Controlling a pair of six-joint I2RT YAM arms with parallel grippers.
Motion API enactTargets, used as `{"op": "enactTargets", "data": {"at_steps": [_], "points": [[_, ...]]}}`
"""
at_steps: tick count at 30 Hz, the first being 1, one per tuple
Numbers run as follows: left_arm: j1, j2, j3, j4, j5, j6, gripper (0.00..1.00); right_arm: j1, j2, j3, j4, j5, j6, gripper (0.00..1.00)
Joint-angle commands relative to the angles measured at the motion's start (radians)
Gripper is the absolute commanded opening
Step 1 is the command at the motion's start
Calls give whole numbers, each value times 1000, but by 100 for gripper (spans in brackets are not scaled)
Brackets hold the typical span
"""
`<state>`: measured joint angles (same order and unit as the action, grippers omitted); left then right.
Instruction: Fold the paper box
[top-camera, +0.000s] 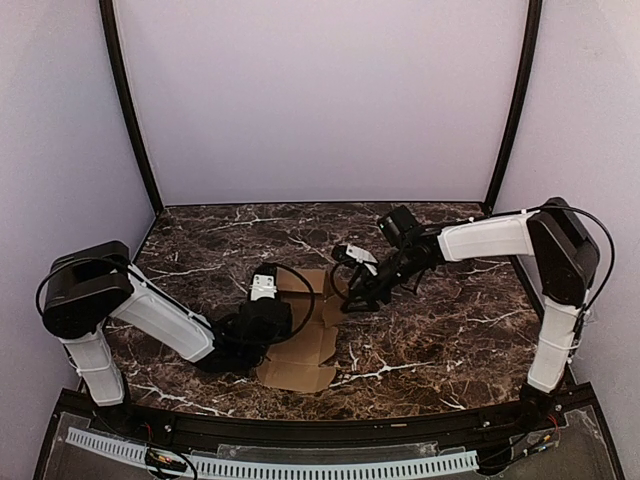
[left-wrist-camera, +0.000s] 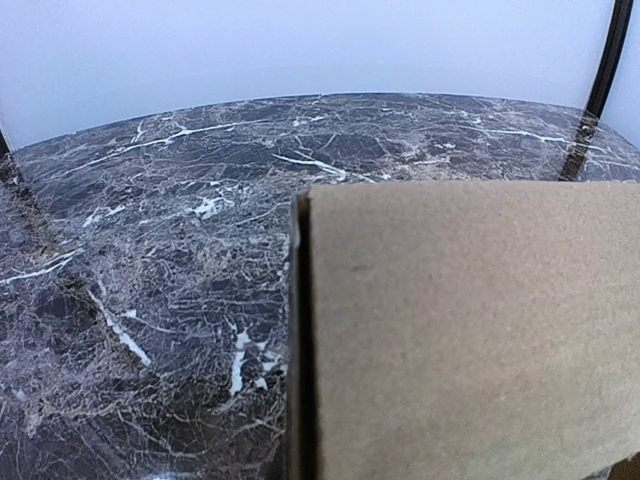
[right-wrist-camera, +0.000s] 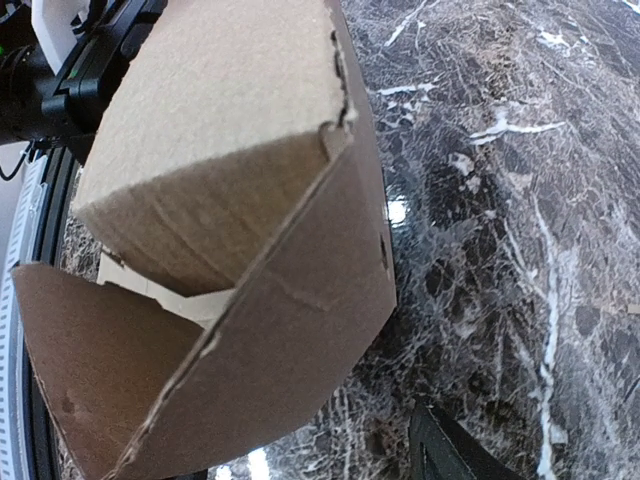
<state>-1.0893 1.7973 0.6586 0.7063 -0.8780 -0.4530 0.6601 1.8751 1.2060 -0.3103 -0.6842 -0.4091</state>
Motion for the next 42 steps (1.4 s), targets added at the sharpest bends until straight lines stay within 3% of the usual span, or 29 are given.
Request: {"op": "enactTargets", "data": {"at_steps": [1,18,29,36,42], "points": [[25,35,55,24,-22,1,1,-5,42,50,94,-8,30,67],[59,84,129,-91,58,-102,1,29,104,62,301,110,183,67],[60,71,136,-108,88,-144,1,78,107,51,405,352,270,67],[60,60,143,-116,105,-160,1,86,113,34,400,381,248,68],[60,53,135,-105,140,-183,1,75,99,25,443,450,334,66]]}}
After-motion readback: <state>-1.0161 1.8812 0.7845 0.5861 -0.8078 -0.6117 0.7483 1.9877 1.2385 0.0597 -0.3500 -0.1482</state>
